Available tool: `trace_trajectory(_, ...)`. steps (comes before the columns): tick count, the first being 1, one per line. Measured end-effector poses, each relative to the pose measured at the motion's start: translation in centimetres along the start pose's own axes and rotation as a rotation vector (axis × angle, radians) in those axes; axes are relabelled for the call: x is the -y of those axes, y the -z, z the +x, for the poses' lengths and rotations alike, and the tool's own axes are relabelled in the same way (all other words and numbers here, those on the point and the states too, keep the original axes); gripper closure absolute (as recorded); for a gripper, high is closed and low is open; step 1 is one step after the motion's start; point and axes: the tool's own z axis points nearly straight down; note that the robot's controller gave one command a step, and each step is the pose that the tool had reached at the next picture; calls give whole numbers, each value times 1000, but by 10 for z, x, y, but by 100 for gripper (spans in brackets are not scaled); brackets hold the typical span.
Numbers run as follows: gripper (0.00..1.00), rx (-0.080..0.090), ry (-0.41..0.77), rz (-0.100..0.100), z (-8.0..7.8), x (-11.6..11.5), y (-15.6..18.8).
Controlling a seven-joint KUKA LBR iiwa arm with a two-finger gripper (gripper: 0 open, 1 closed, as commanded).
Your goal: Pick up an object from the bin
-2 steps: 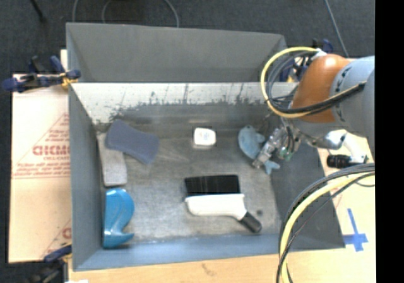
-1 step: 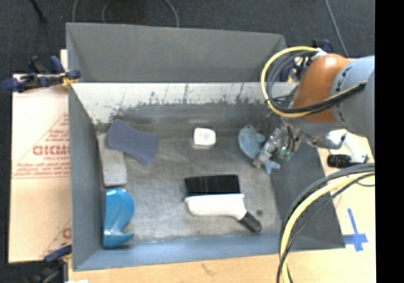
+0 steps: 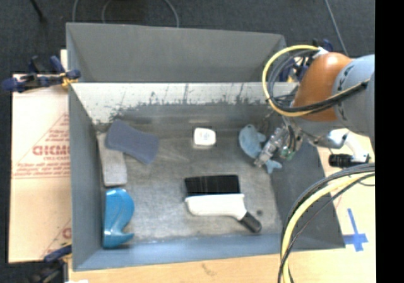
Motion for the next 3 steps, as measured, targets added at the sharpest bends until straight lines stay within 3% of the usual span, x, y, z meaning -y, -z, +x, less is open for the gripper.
trace_trajectory(1, 100, -6, 1, 3, 1, 1, 14)
trace_trajectory(3, 100, 3, 3, -2, -1, 0, 50)
